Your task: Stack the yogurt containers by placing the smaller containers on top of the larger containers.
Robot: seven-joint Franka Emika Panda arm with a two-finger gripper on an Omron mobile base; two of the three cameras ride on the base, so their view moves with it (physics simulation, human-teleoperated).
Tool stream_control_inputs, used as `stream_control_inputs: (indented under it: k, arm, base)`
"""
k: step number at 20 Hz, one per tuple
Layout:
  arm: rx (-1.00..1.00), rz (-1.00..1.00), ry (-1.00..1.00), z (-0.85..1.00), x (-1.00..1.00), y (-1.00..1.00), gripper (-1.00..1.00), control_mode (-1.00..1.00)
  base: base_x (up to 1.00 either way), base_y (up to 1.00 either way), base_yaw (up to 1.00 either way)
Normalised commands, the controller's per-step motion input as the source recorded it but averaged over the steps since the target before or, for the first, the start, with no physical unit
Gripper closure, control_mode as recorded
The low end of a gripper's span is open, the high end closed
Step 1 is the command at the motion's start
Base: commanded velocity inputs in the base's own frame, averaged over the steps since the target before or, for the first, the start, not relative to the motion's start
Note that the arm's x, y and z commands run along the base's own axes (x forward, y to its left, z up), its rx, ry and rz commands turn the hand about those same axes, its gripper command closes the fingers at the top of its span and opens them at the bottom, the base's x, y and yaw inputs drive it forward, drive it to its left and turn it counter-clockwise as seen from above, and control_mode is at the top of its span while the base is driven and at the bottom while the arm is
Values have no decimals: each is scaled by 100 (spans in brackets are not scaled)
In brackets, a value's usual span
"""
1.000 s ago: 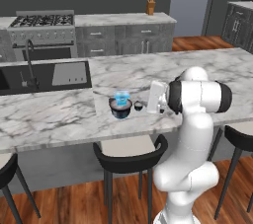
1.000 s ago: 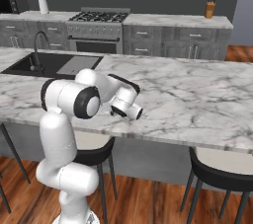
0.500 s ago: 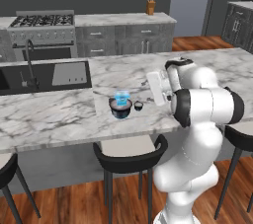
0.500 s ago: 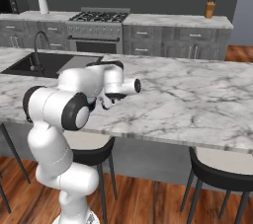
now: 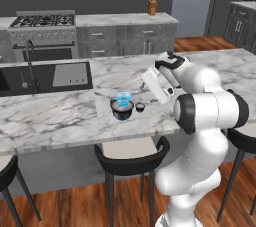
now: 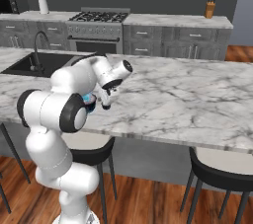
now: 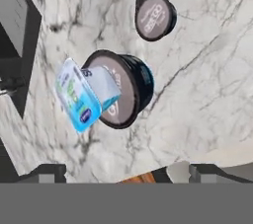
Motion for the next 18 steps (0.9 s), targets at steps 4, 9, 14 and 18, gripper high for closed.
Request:
stream_control_inputs:
  k: [4,9,14,18]
  arm:
    - [0,27,0,0,-5,-38,-100,-100]
    - [4,2,-10,-5,-58,-48,-100,-100]
    - [-6,17,-26,0,-72,-21,-100,-100]
    - [-27,33,-22,5,-48,12,-100,-100]
  base:
    - [0,0,0]
    - [0,0,0]
    - [0,0,0]
    - [0,0,0]
